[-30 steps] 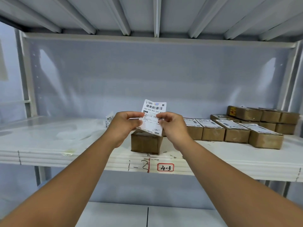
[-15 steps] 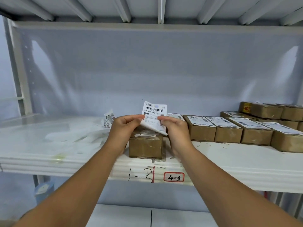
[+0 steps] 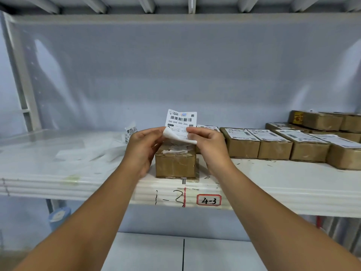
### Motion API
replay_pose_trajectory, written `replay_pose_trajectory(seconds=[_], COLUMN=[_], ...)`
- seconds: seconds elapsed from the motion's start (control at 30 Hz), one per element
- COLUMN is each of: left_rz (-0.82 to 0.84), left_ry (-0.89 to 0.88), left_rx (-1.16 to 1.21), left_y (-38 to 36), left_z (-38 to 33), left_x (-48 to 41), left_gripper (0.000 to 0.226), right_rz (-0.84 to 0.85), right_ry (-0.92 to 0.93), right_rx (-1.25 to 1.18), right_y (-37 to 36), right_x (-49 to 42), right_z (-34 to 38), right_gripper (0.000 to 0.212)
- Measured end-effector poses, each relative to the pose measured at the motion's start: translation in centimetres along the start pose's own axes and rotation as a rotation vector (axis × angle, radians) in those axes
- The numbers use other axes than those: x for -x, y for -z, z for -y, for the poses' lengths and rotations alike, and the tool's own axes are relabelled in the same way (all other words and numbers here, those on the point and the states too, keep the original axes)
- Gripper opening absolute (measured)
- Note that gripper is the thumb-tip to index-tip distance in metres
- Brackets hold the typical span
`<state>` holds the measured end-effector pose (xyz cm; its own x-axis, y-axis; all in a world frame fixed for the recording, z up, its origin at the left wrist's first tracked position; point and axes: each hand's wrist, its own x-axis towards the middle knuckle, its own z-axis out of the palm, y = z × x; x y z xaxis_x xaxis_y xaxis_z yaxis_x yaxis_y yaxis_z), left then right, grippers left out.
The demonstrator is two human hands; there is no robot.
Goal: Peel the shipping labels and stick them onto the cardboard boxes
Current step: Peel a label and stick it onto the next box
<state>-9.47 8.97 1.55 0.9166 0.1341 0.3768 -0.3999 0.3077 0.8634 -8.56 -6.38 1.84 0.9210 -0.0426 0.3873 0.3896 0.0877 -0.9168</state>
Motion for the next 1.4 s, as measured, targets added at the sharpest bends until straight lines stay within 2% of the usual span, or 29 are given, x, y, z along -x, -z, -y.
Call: replay_pose_trajectory(seconds=[0.13, 0.4, 0.73, 0.9, 1.1, 1.23, 1.4], left_rz=[0.033, 0.043, 0.051, 0.034, 0.048, 0.06, 0.049], left_ry=[0.074, 0.105, 0.113, 0.111, 0.12, 0.124, 0.192], left_rx=[0.023, -0.001, -0.058, -0.083, -0.045, -0.025, -0.012], left_y=[-0.1, -0.2, 0.0, 0.0, -0.2, -0.3, 0.0], left_z=[-0.2, -0.4, -0.1, 0.1, 0.0, -0.1, 0.1], left_x=[0.2, 0.4, 0.3, 0.2, 0.5, 0.5, 0.3], left_gripper=[0.017, 0.026, 0.033, 0.034, 0.027, 0.024, 0.029], right_rz=[0.006, 0.049, 0.017, -0.017, 0.031, 0.05, 0.011], right_ry=[-0.014, -0.051, -0.041, -0.083, -0.114, -0.077, 0.051], right_rx=[0.015, 0.026, -0.037, -0.16, -0.396, -0.342, -0.111], right_y=[0.0, 0.0, 0.0, 0.0, 0.2, 0.2, 0.3], right_x=[0.1, 0.8, 0.9, 0.6, 0.8, 0.9, 1.4], right_z=[0.0, -0.1, 0.0, -0.2, 0.4, 0.4, 0.6], right_gripper=[0.025, 0.038, 0.032, 0.027, 0.026, 0.028, 0.034])
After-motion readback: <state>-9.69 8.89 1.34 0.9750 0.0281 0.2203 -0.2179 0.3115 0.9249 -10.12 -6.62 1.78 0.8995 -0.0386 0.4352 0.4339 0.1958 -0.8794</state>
